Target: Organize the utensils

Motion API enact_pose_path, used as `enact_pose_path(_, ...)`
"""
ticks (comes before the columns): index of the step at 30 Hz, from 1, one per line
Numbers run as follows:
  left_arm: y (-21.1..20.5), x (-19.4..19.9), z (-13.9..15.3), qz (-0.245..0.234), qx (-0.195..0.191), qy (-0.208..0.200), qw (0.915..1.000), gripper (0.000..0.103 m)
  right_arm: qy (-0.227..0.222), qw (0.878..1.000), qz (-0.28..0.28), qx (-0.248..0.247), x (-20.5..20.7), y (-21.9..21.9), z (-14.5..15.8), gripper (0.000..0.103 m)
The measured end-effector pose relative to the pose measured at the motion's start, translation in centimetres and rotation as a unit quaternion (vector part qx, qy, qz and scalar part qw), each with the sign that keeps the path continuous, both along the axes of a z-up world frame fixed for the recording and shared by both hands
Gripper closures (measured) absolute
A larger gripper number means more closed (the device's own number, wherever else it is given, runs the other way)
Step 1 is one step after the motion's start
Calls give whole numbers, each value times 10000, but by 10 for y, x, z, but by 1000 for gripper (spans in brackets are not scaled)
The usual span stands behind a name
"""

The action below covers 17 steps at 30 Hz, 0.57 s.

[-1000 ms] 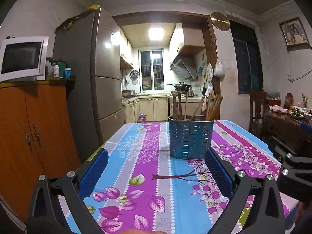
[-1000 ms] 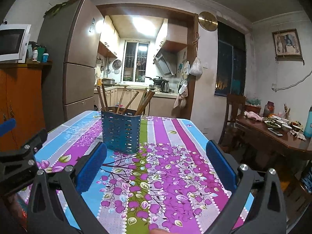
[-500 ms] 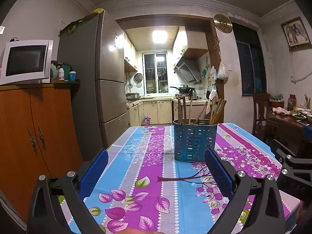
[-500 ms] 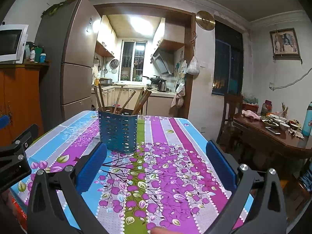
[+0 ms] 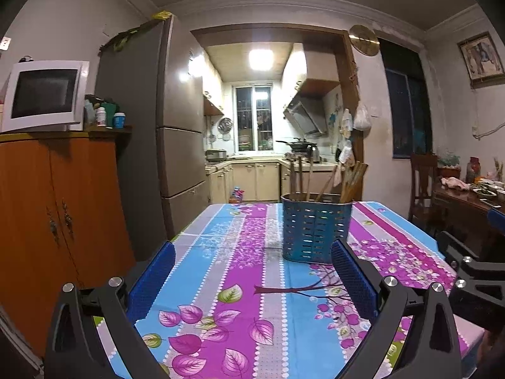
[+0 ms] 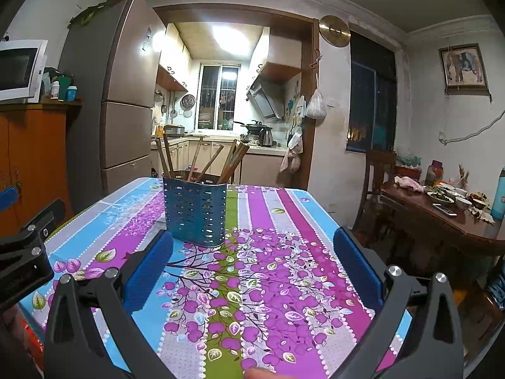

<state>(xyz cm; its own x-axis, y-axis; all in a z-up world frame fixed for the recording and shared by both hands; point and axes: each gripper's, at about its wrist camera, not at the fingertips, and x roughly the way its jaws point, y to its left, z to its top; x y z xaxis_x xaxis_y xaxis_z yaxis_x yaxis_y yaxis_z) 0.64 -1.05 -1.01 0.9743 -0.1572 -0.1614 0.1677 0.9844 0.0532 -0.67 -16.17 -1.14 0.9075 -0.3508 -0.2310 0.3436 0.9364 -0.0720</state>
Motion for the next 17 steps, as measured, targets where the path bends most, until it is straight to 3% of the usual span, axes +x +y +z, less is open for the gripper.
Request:
enact_pose_path(8,-3,-1,-5,29,136,-80,9999,5,-19,10000,-23,46,-1,-2,1,5)
enact_pose_path(17,-2,1,-3,-50,41,120,9999,5,-7,10000,-5,38,-1,-2,2,5)
